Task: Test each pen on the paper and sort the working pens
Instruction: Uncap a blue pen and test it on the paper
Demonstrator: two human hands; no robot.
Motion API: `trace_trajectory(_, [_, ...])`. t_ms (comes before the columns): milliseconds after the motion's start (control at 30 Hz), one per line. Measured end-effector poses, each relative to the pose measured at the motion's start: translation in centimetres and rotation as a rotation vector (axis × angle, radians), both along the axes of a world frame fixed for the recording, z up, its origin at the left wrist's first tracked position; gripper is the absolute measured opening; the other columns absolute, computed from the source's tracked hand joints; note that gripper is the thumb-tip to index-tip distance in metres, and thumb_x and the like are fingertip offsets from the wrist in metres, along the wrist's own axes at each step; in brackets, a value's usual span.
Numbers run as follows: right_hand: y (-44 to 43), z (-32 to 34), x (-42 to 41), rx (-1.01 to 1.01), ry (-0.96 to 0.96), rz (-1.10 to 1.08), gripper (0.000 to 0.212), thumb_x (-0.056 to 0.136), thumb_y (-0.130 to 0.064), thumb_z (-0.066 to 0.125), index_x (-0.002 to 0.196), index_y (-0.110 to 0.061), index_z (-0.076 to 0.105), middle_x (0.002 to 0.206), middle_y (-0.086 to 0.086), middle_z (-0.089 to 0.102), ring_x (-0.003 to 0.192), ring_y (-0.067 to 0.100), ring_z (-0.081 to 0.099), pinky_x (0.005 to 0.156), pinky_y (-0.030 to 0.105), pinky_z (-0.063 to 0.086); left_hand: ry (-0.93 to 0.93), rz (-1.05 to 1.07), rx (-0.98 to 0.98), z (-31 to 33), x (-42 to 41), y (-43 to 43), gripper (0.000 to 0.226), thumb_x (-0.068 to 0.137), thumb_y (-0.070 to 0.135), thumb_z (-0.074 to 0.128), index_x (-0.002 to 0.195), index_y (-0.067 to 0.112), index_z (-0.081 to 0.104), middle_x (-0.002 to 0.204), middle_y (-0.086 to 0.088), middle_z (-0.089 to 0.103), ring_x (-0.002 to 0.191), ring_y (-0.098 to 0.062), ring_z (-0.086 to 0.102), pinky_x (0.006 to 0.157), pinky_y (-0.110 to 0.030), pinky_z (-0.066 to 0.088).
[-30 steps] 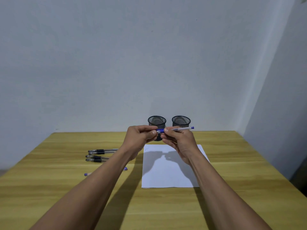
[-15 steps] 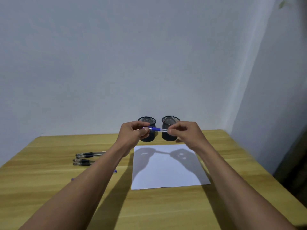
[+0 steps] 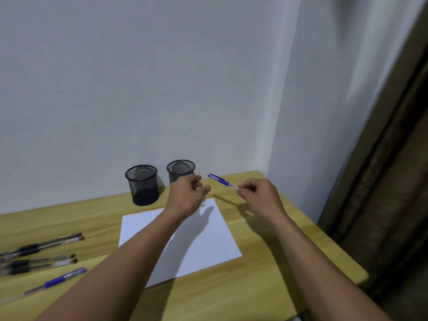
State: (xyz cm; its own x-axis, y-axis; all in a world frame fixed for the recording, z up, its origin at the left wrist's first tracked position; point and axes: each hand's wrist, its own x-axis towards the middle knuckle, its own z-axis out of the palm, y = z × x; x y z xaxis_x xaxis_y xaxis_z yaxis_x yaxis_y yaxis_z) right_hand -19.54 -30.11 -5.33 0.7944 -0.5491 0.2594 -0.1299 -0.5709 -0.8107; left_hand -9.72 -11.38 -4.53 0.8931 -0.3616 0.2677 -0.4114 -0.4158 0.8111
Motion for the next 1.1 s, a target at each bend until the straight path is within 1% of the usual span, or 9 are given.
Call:
trace_trajectory(67, [-2.4, -0.9, 0.0, -0.014, 0.033, -0.101, 0.007, 0.087, -0.017, 0.072, 0.084, -0.017, 0.078, 0.074, -0.006, 0.07, 0.073, 0.012, 0.064, 0.066, 0.027, 0.049, -0.036, -0.08, 0.131, -0.7, -0.2, -2.8, 0.046, 0.086, 0.034, 0.072, 0.126, 0.011, 0.065, 0.113, -0.002, 0.072, 0.094, -0.012, 0.068, 0.086, -0.024, 0.048])
trace_trajectory(133, [-4.7, -1.7, 0.1, -0.039, 0.082, -0.206, 0.011, 0.088, -0.019, 0.068, 0.084, -0.018, 0.078, 0.077, -0.005, 0.072, 0.079, 0.018, 0.066, 0.07, 0.031, 0.052, -0.07, -0.167, 0.255, -1.7, 0.0, -5.6, 0.052, 0.087, 0.04, 0.07, 0.13, 0.013, 0.062, 0.123, -0.003, 0.069, 0.104, -0.016, 0.067, 0.093, -0.029, 0.05])
trace_trajectory(267, [-8.5, -3.6, 0.6, -0.116, 0.194, -0.369, 0.017, 0.091, -0.022, 0.061, 0.088, -0.018, 0.077, 0.087, 0.0, 0.072, 0.08, 0.022, 0.06, 0.068, 0.029, 0.046, -0.105, -0.25, 0.461, -3.3, 0.3, -10.7, 0.06, 0.084, 0.052, 0.064, 0.135, 0.019, 0.059, 0.138, -0.004, 0.06, 0.125, -0.022, 0.056, 0.101, -0.034, 0.046])
trace_trajectory(400, [-10.2, -5.6, 1.4, -0.175, 0.258, -0.407, 0.017, 0.095, -0.024, 0.061, 0.088, -0.02, 0.077, 0.092, 0.002, 0.074, 0.084, 0.024, 0.066, 0.076, 0.037, 0.056, -0.096, -0.291, 0.575, -4.8, 0.5, -14.0, 0.069, 0.082, 0.063, 0.058, 0.139, 0.025, 0.053, 0.141, -0.004, 0.052, 0.131, -0.025, 0.049, 0.104, -0.037, 0.044])
trace_trajectory(567, [-10.6, -6.5, 1.7, -0.275, 0.27, -0.413, 0.018, 0.097, -0.028, 0.062, 0.097, -0.019, 0.078, 0.1, 0.003, 0.075, 0.093, 0.025, 0.067, 0.086, 0.042, 0.056, -0.225, -0.286, 0.793, -5.4, 0.4, -15.7, 0.061, 0.084, 0.071, 0.045, 0.129, 0.032, 0.057, 0.13, -0.006, 0.054, 0.126, -0.03, 0.046, 0.101, -0.046, 0.04])
trace_trajectory(733, [-10.5, -6.4, 0.9, -0.255, 0.264, -0.386, 0.028, 0.096, -0.035, 0.063, 0.115, -0.017, 0.074, 0.111, 0.001, 0.074, 0.103, 0.024, 0.066, 0.09, 0.043, 0.055, -0.24, -0.286, 0.825, -5.5, 0.0, -15.8, 0.063, 0.085, 0.072, 0.043, 0.132, 0.032, 0.055, 0.137, -0.007, 0.051, 0.129, -0.03, 0.044, 0.103, -0.047, 0.039])
trace_trajectory(867, [-10.2, -5.3, -0.1, -0.248, 0.262, -0.345, 0.036, 0.097, -0.034, 0.062, 0.127, -0.016, 0.069, 0.121, 0.003, 0.071, 0.11, 0.022, 0.064, 0.09, 0.041, 0.056, -0.176, -0.284, 0.751, -4.8, -0.2, -15.1, 0.068, 0.083, 0.07, 0.051, 0.139, 0.032, 0.052, 0.143, -0.003, 0.048, 0.13, -0.027, 0.047, 0.102, -0.043, 0.044])
trace_trajectory(967, [-9.5, -3.6, -0.7, -0.268, 0.256, -0.289, 0.035, 0.098, -0.031, 0.061, 0.129, -0.015, 0.067, 0.125, 0.003, 0.069, 0.114, 0.023, 0.063, 0.091, 0.039, 0.055, -0.174, -0.274, 0.724, -3.7, 0.0, -13.5, 0.074, 0.083, 0.067, 0.054, 0.145, 0.028, 0.045, 0.146, -0.003, 0.047, 0.131, -0.025, 0.048, 0.103, -0.043, 0.045])
trace_trajectory(1100, [-7.2, -1.0, -0.5, -0.3, 0.259, -0.141, 0.032, 0.097, -0.031, 0.061, 0.125, -0.017, 0.069, 0.121, 0.006, 0.071, 0.114, 0.027, 0.063, 0.094, 0.039, 0.053, -0.204, -0.228, 0.669, -1.5, -0.1, -9.2, 0.071, 0.085, 0.061, 0.059, 0.144, 0.024, 0.048, 0.145, -0.005, 0.052, 0.132, -0.025, 0.049, 0.104, -0.039, 0.045])
